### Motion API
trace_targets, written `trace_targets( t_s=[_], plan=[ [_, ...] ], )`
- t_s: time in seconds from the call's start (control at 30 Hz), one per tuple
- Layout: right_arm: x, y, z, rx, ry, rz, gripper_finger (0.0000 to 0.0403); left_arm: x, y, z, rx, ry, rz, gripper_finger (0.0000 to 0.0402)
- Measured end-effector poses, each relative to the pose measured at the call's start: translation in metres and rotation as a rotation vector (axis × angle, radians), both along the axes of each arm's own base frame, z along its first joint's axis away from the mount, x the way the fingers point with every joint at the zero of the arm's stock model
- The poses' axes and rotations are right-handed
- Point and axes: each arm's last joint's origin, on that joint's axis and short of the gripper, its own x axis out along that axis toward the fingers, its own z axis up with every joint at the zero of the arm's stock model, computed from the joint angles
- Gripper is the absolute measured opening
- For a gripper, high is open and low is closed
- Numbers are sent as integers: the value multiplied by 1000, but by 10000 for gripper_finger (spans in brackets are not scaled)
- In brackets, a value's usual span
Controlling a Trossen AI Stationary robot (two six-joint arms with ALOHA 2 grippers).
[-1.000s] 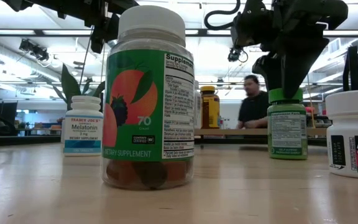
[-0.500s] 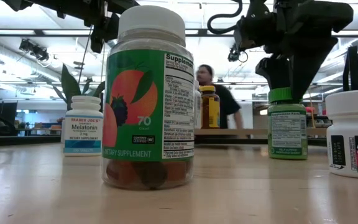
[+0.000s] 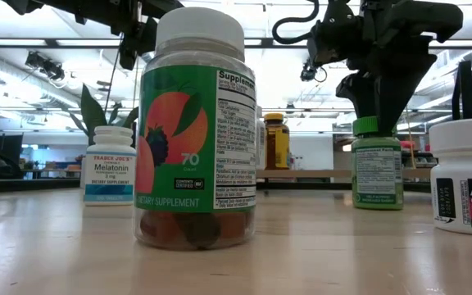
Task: Pick and place medicine bottles onto shelf by color
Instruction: Put the light green pill bottle on the shelf
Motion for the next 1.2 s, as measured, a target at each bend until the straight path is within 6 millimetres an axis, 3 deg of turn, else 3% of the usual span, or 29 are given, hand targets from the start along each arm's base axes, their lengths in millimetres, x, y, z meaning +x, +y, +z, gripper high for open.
trace_targets(
  t_s=[0.23, 0.53, 0.67, 0.83, 1.03, 1.2],
  plan=[
    [4, -4, 13, -5, -1, 11, 209, 0, 0, 0, 0, 0, 0, 172],
    [18, -27, 72, -106, -84, 26, 232, 0, 0, 0, 0, 0, 0, 172],
    [23, -55, 88, -126, -117, 20, 216, 0, 0, 0, -1, 0, 0, 172],
    [21, -104, 89, -101, -105, -34, 211, -1, -3, -1, 2, 12, -19, 172],
    [6, -165, 87, -124, -69, -130, 235, -2, -7, -1, 4, 15, -36, 172],
    [-11, -211, 87, -142, -73, -233, 221, -2, -7, -1, 4, 15, -36, 172]
  ],
)
